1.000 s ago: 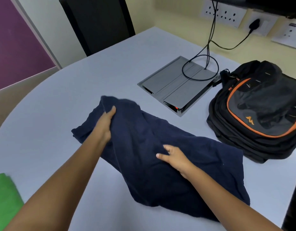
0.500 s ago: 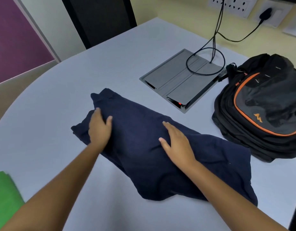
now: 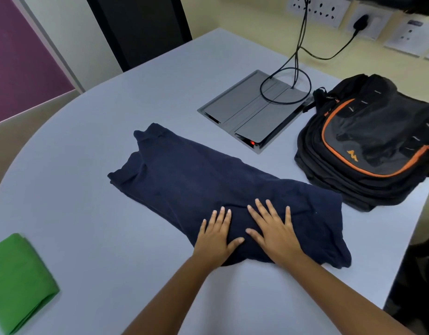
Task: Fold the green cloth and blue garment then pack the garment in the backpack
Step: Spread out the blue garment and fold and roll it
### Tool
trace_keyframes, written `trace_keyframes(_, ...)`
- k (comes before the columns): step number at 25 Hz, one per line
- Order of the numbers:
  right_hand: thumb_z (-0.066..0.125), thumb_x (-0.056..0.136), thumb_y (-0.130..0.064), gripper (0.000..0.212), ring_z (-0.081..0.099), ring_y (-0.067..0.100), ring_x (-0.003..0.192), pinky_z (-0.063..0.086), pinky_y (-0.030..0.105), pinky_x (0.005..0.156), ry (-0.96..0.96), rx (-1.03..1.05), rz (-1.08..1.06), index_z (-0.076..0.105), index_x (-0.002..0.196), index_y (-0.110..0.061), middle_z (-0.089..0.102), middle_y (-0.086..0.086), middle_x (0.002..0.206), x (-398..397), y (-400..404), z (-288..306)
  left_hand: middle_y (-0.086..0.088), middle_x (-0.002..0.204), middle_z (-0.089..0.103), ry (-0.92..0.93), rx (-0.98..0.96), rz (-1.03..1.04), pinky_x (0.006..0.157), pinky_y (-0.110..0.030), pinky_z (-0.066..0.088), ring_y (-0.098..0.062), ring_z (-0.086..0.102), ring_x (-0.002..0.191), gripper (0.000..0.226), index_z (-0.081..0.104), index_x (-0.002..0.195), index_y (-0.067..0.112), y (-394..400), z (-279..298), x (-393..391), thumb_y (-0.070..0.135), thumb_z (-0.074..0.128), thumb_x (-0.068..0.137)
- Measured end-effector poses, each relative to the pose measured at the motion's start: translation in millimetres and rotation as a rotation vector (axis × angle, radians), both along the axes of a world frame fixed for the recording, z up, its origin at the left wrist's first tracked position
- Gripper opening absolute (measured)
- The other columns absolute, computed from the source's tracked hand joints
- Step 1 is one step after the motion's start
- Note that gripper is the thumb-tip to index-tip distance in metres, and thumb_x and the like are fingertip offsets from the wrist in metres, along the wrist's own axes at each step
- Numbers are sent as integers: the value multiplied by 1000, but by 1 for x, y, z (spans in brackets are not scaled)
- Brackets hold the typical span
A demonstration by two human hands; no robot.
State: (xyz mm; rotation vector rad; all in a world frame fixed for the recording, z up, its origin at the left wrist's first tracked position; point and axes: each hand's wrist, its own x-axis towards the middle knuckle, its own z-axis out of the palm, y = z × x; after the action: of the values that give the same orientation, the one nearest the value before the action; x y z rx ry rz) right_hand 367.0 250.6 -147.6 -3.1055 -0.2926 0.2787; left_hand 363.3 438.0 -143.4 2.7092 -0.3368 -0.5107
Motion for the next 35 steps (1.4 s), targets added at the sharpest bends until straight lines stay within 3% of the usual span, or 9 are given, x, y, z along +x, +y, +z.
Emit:
trace_keyframes(2, 3, 93, -64, 66, 21, 18, 140, 7, 54, 110, 33, -39, -24, 32, 141, -29, 43, -4, 146, -27, -29, -5, 4, 158, -9, 13, 68, -50, 117, -40, -3, -17, -9, 146, 117, -8, 149, 26, 4, -4, -6, 85, -27, 50)
trace_keyframes(5, 6, 93, -64, 66, 1, 13, 145, -2, 48, 112, 102, -43, -97, 32, 140, -26, 40, -8, 145, -53, -74, -5, 5, 158, -9, 33, 100, -42, 117, -42, -2, -18, -9, 146, 99, -7, 149, 28, 3, 0, -12, 83, -8, 66)
trace_keyframes(8, 8, 95, -61, 67, 26, 18, 138, 2, 38, 113, 102, -18, -92, 45, 134, -22, 52, -5, 138, -62, -107, 4, 5, 158, -9, 48, 149, -16, 116, -43, -3, -19, -8, 146, 112, -8, 149, 27, 2, 3, -16, 87, -20, 55)
trace_keyframes(10, 14, 97, -55, 61, 50, 17, 121, 19, 31, 109, -28, 111, 19, 58, 123, -21, 61, -4, 125, -62, -121, 16, 3, 158, -10, 8, 241, 10, 116, -47, -3, -20, -8, 146, 116, -9, 149, 24, -5, 8, -22, 86, -25, 52)
trace_keyframes(12, 31, 96, -46, 43, 58, 15, 105, 40, 28, 95, -170, 277, 97, 61, 113, -21, 61, -6, 112, -45, -132, 34, 0, 159, -2, -83, 317, 14, 115, -51, 2, -22, -3, 146, 90, 0, 150, 21, -28, 10, -34, 76, 4, 78)
trace_keyframes(15, 47, 90, -40, 34, 50, 15, 113, 38, 29, 96, -252, 369, 66, 55, 118, -22, 54, -5, 120, -6, -141, 52, 1, 153, 28, -107, 276, -114, 107, -58, 23, -20, 16, 140, 71, 35, 143, 26, -78, 15, -56, 64, 25, 83)
trace_keyframes(21, 47, 92, -47, 58, 23, 26, 141, 16, 45, 116, -12, 200, 26, 35, 140, -17, 35, 9, 148, 49, -156, 52, 2, 137, 53, -10, 202, -124, 95, -53, 41, -23, 55, 122, 82, 37, 137, 28, -142, 0, -91, 71, 21, 69)
trace_keyframes(29, 53, 81, -62, 84, 48, 26, 124, 32, 41, 103, 208, 140, -73, 21, 147, -20, 51, 5, 137, 78, -170, 56, -4, 136, 54, 27, 238, 58, 108, -53, 5, -27, 46, 127, 66, 38, 135, 27, -176, -11, -82, 57, 27, 77)
trace_keyframes(35, 70, 75, -49, 82, 49, 25, 124, 46, 36, 95, 347, 275, -98, 33, 143, -22, 45, 3, 143, 91, -177, 60, -1, 131, 59, 34, 151, 42, 104, -40, 40, -25, 54, 122, 49, 56, 127, 31, -176, -1, -79, 40, 29, 86)
